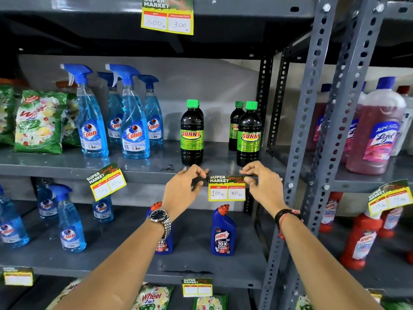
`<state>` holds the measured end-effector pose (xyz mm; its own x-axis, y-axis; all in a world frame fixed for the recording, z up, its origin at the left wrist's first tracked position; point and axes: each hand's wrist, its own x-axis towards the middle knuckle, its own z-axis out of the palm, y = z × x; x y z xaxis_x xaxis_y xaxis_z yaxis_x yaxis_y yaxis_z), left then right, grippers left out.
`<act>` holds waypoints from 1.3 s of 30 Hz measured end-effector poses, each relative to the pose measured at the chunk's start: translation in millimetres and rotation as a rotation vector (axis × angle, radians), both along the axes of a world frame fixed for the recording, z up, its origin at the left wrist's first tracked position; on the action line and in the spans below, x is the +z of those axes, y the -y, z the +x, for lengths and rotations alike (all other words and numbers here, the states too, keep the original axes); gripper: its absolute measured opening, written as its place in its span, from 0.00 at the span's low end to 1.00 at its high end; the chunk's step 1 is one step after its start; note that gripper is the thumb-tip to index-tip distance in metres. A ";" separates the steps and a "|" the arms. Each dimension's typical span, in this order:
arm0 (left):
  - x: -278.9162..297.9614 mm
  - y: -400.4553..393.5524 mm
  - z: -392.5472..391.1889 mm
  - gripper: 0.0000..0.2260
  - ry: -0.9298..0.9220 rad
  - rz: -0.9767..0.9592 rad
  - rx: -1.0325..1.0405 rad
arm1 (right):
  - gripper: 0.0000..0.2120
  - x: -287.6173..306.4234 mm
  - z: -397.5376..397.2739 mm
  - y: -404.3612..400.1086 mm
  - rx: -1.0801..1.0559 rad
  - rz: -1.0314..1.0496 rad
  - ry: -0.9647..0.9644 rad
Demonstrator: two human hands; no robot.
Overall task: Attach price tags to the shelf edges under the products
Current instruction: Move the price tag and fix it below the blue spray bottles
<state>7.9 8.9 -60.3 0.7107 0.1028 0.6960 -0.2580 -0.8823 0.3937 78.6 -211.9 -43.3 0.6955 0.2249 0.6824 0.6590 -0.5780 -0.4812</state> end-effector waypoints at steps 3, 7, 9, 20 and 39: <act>-1.3 -29.7 -18.2 0.07 0.060 0.004 -0.036 | 0.18 12.9 -2.5 10.3 0.120 0.068 -0.192; 2.2 -94.9 -51.9 0.05 0.246 -0.073 0.049 | 0.17 21.6 -14.6 -3.8 0.170 0.234 -0.202; 4.5 -129.7 -68.3 0.04 0.334 -0.124 0.142 | 0.14 22.9 -26.1 -25.0 0.169 0.298 -0.146; -10.3 -301.6 -115.1 0.09 -0.002 0.162 0.444 | 0.09 0.0 -80.0 -228.4 0.221 0.199 -0.025; -11.4 -307.8 -89.1 0.12 0.023 0.001 0.202 | 0.07 -0.3 -98.7 -340.0 -0.193 0.063 0.067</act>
